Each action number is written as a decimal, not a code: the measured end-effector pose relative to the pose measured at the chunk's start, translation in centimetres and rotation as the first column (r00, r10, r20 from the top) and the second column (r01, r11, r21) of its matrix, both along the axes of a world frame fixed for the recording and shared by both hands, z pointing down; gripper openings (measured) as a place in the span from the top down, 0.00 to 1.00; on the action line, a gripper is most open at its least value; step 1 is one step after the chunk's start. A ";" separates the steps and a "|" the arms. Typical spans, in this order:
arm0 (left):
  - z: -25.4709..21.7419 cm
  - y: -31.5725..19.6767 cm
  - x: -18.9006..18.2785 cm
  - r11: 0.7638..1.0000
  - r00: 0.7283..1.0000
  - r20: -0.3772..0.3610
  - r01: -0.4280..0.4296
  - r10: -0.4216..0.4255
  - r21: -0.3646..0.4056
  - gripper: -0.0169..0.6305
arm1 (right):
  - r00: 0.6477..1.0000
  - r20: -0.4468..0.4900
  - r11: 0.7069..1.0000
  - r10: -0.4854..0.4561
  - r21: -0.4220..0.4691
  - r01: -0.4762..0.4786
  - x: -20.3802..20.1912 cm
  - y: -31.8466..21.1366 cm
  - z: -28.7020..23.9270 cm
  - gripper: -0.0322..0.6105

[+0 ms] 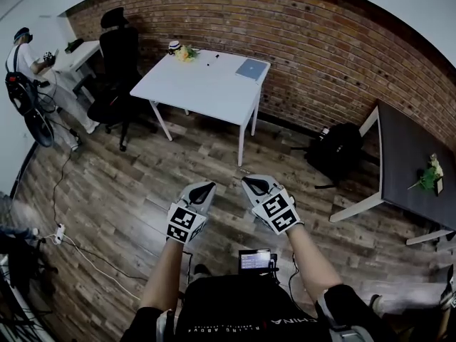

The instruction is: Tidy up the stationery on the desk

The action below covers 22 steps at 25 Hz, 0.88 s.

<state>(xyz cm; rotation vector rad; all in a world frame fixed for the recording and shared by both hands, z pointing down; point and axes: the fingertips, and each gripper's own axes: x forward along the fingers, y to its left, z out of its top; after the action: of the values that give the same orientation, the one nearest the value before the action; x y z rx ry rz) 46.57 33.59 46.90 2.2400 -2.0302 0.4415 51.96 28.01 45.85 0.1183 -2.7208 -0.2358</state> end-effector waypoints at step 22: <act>2.5 -1.2 -15.3 0.996 0.994 -0.066 0.085 -0.087 -0.026 0.97 | 0.999 -0.039 0.998 -0.007 -0.070 0.004 -13.9 -3.1 2.4 0.94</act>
<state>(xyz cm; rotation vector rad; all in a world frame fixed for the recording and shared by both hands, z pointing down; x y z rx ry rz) 31.22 32.39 49.35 2.1151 -2.0672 0.3749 38.03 24.87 48.27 0.0854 -2.6870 -0.1423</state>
